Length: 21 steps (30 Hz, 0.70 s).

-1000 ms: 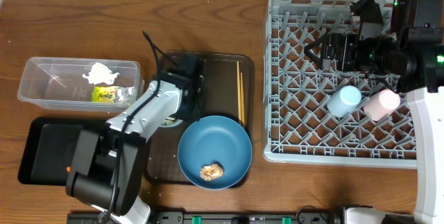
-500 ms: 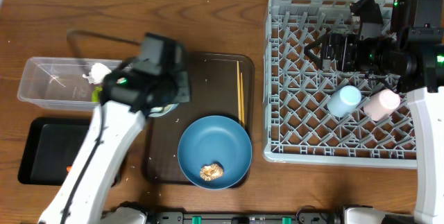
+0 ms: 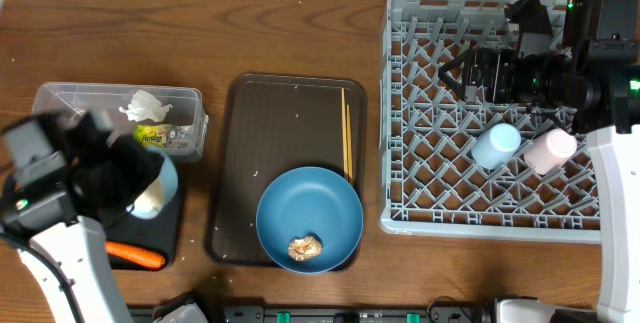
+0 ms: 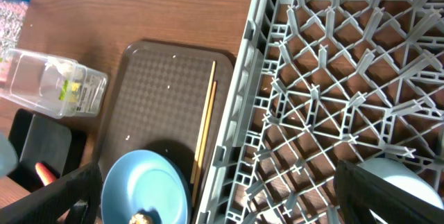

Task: Sort waste into correct bins and load items into the dishwasher rack
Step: 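Carry the bowl over the black tray and tip the rice out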

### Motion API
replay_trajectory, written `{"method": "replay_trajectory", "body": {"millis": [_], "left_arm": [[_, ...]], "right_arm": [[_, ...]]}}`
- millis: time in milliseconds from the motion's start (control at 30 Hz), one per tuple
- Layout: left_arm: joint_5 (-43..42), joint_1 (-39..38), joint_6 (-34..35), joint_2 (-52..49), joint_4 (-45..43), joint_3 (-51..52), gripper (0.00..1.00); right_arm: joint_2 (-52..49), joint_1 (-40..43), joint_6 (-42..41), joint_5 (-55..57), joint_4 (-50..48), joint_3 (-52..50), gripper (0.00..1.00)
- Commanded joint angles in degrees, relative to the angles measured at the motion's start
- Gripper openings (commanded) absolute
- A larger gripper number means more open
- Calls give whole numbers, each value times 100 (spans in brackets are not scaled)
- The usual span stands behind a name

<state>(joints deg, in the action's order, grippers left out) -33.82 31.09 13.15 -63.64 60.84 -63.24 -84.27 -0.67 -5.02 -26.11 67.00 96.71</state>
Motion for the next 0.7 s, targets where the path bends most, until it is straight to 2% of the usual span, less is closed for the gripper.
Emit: {"method": "replay_trajectory", "body": {"millis": [0,167,333,467,667], "left_arm": [[-1650,831,-1010,-7,-129,605,6],[-3025,1943,-1991,-15,-531,1578,6],[-3451,2804,-2889,-35,-546,2159,6],[-4286,3521,-3746,-35,-638,2496,6],[-4881,4148,-3821,-293,-1228,2861,6]], "right_arm": [[-7,-48,-26,-22,9,13,99],[-7,-48,-28,-24,11,13,99],[-7,-48,-31,-24,52,13,99],[-7,-48,-31,-24,111,13,99],[-7,-48,-31,-24,186,13,99]]}}
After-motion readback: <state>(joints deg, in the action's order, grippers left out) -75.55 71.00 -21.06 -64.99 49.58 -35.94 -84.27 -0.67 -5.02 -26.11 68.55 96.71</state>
